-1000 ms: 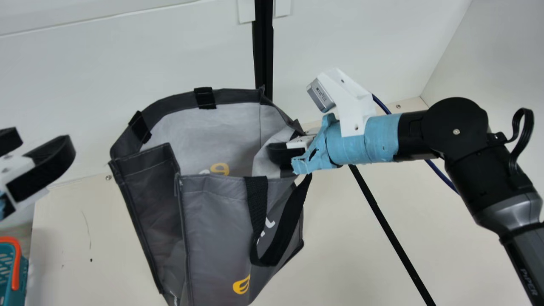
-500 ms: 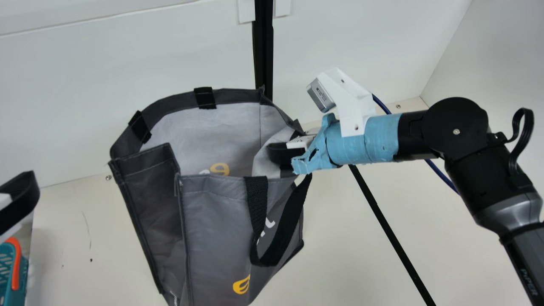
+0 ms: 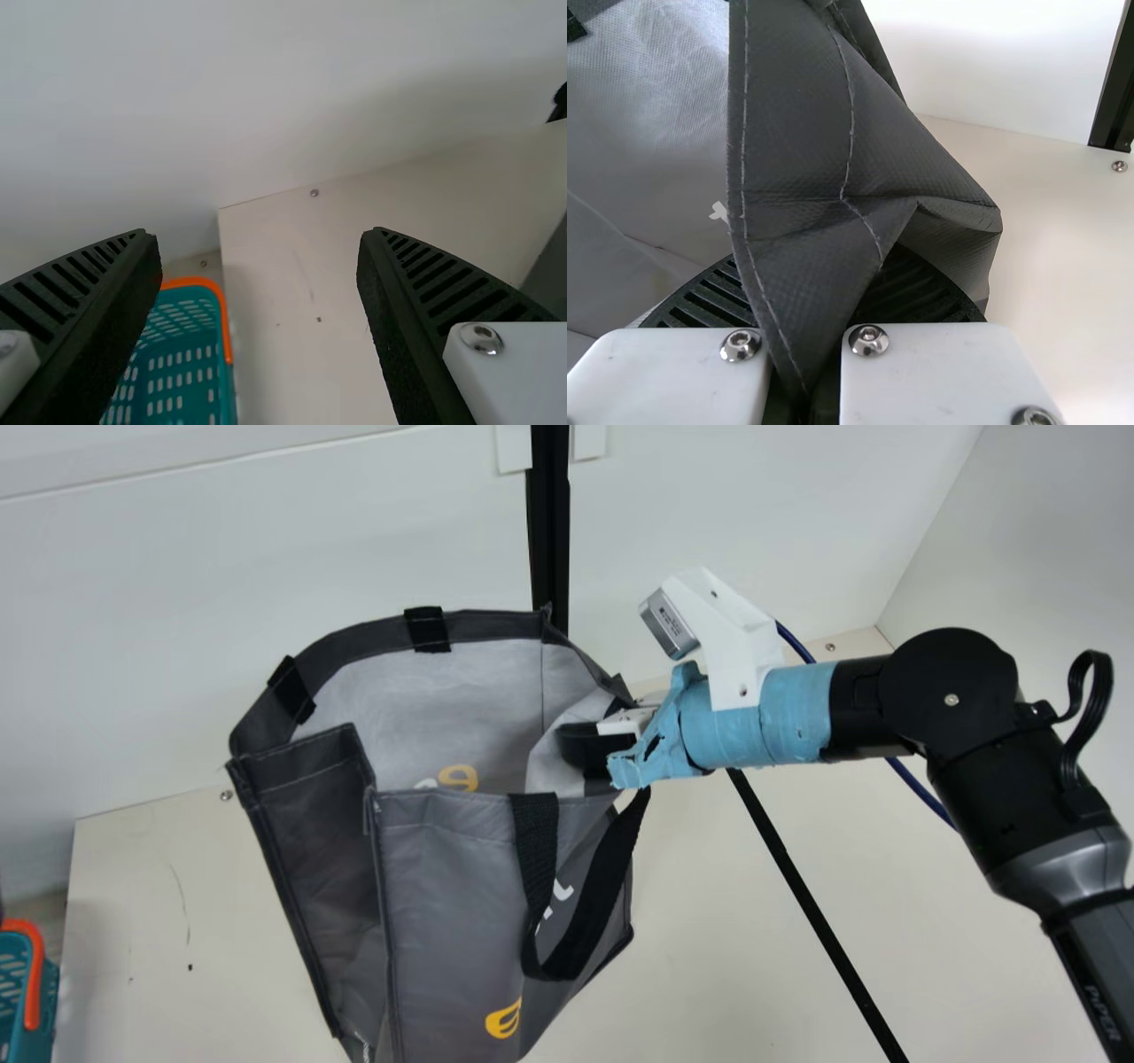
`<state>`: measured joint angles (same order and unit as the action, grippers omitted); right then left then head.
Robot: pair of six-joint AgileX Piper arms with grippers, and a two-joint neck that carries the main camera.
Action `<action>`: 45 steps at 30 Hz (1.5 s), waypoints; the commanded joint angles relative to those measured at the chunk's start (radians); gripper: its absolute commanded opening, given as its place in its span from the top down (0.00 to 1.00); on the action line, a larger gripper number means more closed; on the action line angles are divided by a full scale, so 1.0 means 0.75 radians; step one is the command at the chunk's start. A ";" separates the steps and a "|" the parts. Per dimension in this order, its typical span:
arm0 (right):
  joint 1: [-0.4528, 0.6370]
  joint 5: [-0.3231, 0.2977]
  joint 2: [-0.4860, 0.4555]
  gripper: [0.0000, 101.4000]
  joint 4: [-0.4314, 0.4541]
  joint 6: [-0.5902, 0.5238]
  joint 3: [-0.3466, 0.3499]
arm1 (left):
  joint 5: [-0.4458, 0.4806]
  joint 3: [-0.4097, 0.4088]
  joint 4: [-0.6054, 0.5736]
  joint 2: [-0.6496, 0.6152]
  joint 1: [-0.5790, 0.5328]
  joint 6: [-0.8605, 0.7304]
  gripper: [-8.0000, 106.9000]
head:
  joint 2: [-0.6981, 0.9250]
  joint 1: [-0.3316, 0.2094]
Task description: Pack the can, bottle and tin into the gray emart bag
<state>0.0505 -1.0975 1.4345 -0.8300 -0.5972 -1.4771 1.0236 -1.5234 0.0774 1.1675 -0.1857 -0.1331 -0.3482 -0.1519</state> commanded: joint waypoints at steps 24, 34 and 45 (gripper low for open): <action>0.007 -0.003 0.011 1.00 0.023 0.017 -0.047 | 0.053 0.070 0.335 -0.060 -0.101 0.210 0.15 | -0.001 -0.030; 0.107 -0.042 0.038 1.00 0.093 0.042 -0.190 | 0.053 0.070 0.335 -0.060 -0.101 0.210 0.15 | -0.001 -0.030; 0.246 -0.077 0.071 1.00 0.139 0.074 -0.294 | 0.053 0.070 0.335 -0.060 -0.101 0.210 0.15 | -0.001 -0.030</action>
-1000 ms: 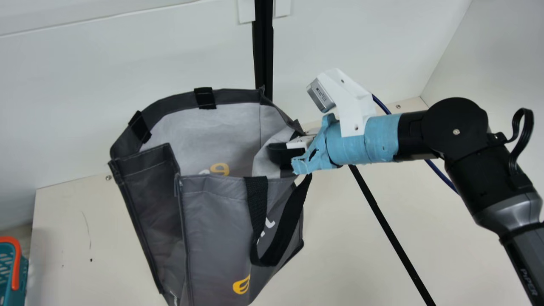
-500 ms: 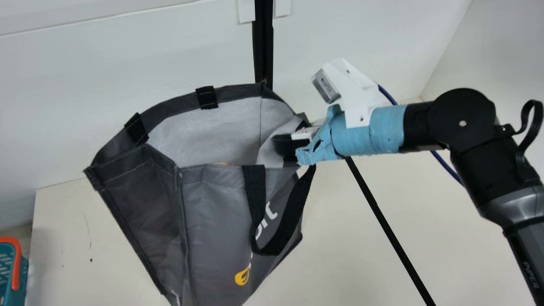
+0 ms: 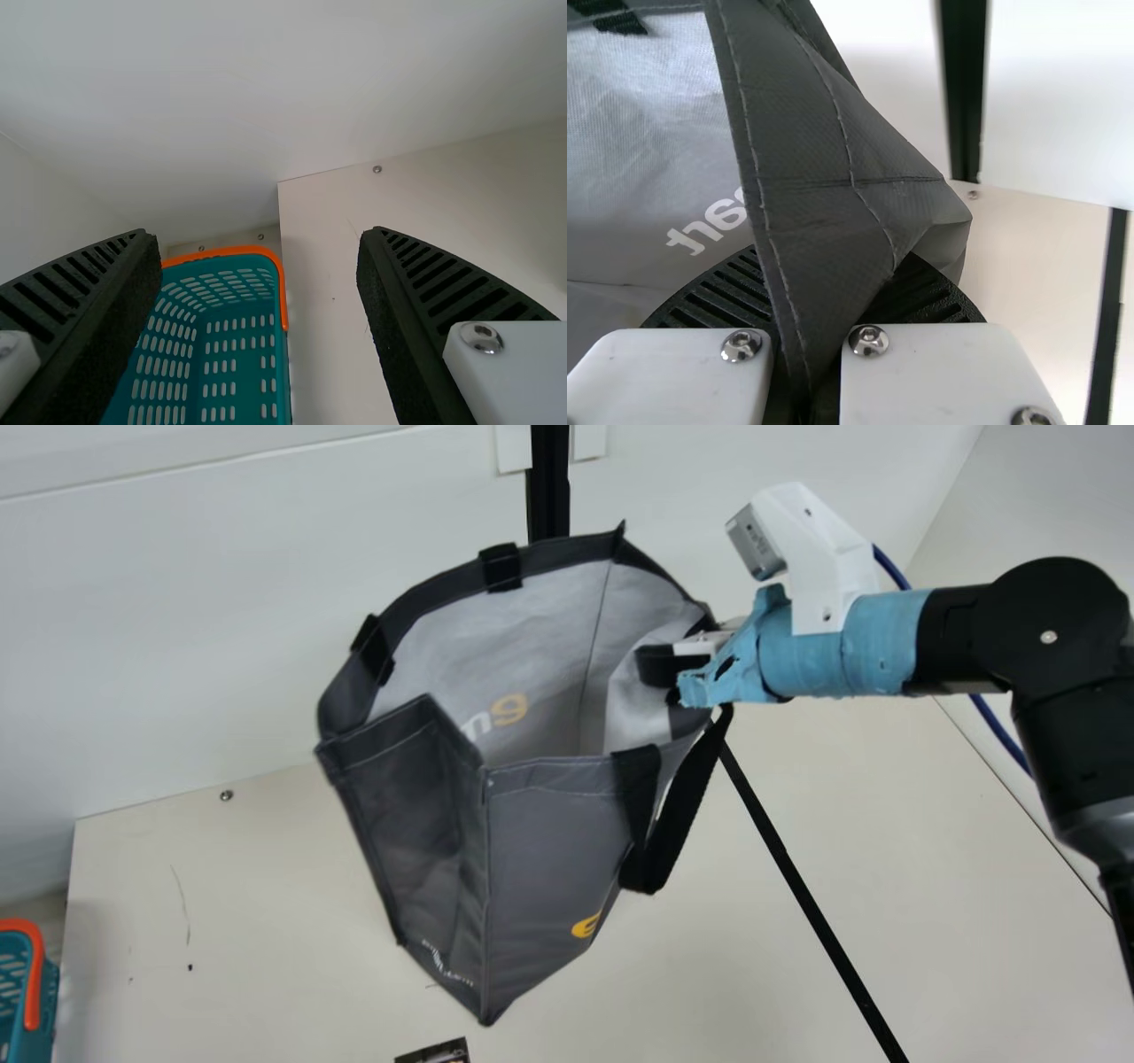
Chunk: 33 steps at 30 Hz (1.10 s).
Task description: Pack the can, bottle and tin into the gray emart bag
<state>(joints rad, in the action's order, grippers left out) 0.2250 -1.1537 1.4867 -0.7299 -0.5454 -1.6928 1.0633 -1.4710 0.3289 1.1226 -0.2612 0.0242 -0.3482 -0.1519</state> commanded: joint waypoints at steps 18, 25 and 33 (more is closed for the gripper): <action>0.276 -0.027 0.121 1.00 0.121 0.125 -0.200 | 0.000 0.000 0.000 0.000 0.000 0.000 0.15 | -0.001 -0.030; 0.366 -0.020 0.165 1.00 0.161 0.158 -0.257 | 0.000 0.000 0.000 0.000 0.000 0.000 0.15 | -0.001 -0.030; 0.452 0.011 0.209 1.00 0.213 0.183 -0.305 | 0.000 0.000 0.000 0.000 0.000 0.000 0.15 | -0.001 -0.030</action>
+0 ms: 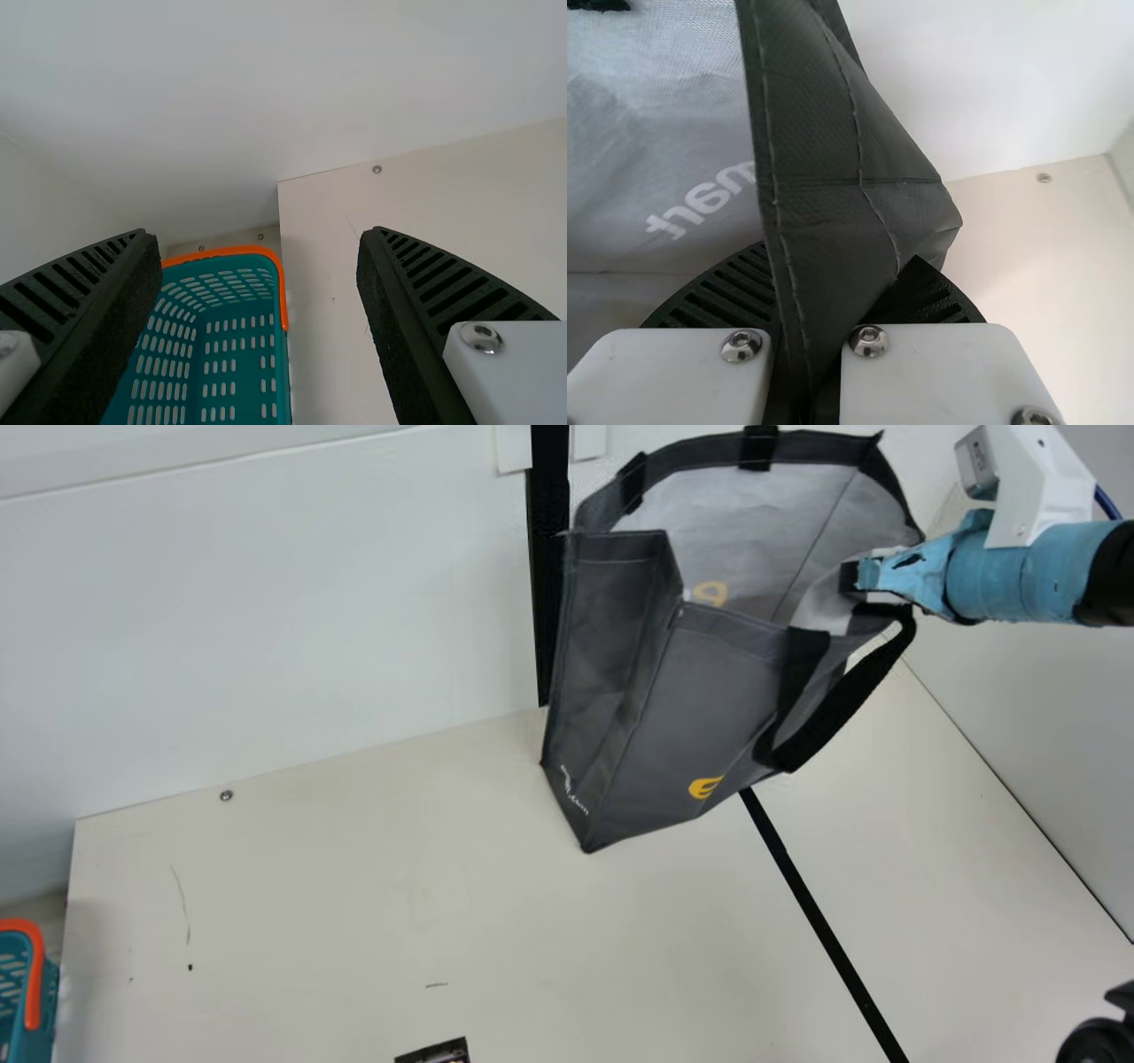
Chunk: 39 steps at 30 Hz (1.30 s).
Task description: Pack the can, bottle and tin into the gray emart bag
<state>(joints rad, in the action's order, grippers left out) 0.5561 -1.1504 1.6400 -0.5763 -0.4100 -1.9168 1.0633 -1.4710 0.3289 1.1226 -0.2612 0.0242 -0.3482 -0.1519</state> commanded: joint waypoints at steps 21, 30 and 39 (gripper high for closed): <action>0.291 0.002 0.211 1.00 0.069 0.054 -0.298 | 0.000 0.000 0.000 0.000 0.000 0.000 0.15 | -0.001 -0.030; 0.390 -0.025 0.311 1.00 0.104 0.075 -0.462 | 0.000 0.000 0.000 0.000 0.000 0.000 0.15 | -0.001 -0.030; 0.448 -0.086 0.391 0.80 0.114 0.112 -0.608 | 0.000 0.000 0.000 0.000 0.000 0.000 0.15 | -0.001 -0.030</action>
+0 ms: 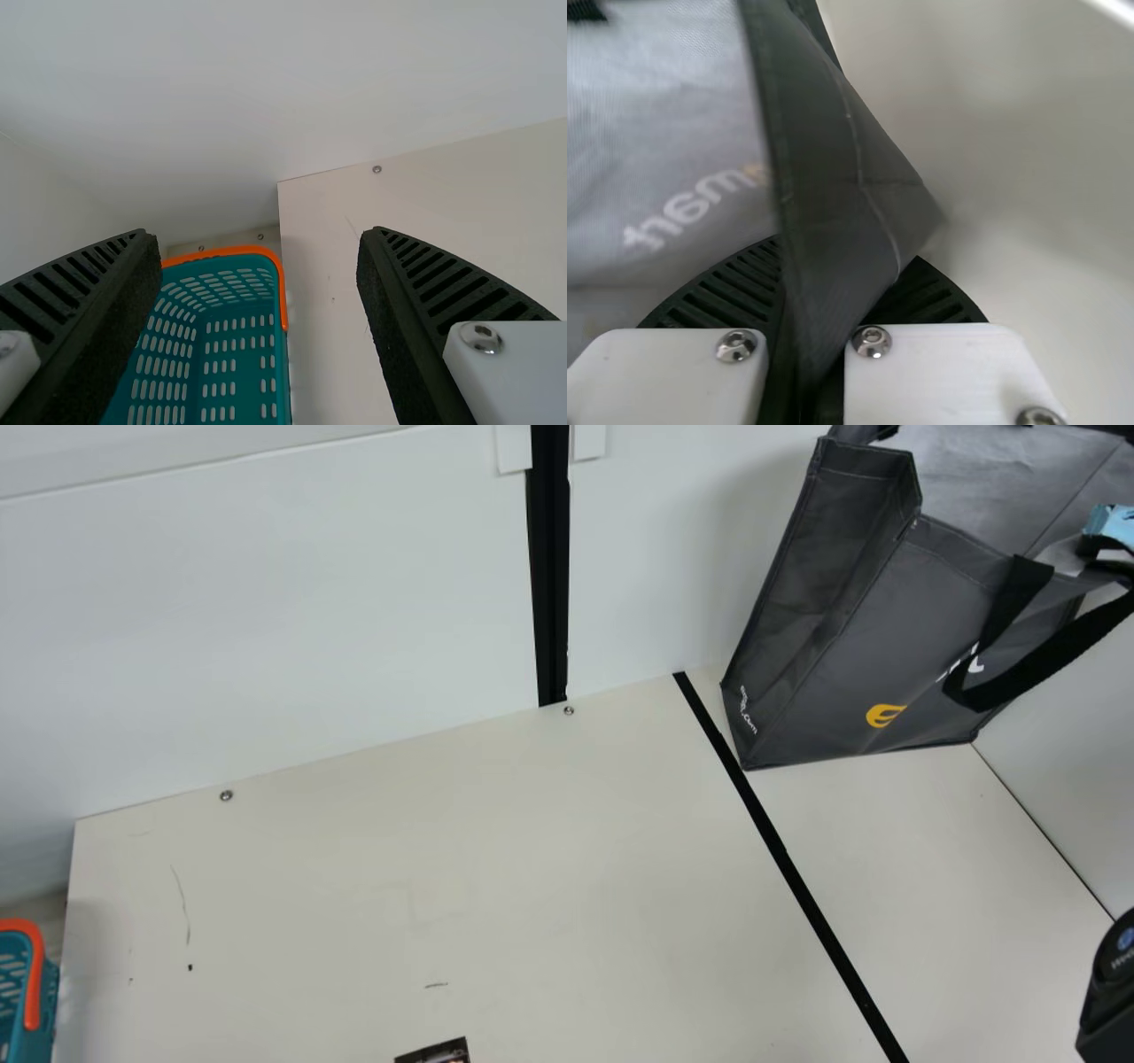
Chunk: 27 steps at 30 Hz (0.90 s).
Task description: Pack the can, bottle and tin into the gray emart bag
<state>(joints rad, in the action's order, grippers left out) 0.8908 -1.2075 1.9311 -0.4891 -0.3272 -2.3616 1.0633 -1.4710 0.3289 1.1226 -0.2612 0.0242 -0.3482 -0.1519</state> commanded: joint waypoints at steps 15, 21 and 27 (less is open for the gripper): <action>0.014 -0.017 -0.025 0.31 -0.087 -0.009 -0.070 | 0.000 0.000 0.000 0.000 0.000 0.000 0.15 | -0.001 -0.030; 0.007 -0.017 -0.063 0.11 -0.141 -0.037 -0.067 | 0.000 0.000 0.000 0.000 0.000 0.000 0.15 | -0.001 -0.030; -0.009 -0.017 -0.114 0.10 -0.195 -0.071 -0.043 | 0.000 0.000 0.000 0.000 0.000 0.000 0.15 | -0.001 -0.030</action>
<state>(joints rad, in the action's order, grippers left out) 0.8866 -1.2189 1.8500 -0.6343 -0.3777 -2.3982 1.0633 -1.4710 0.3289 1.1226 -0.2612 0.0242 -0.3482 -0.1519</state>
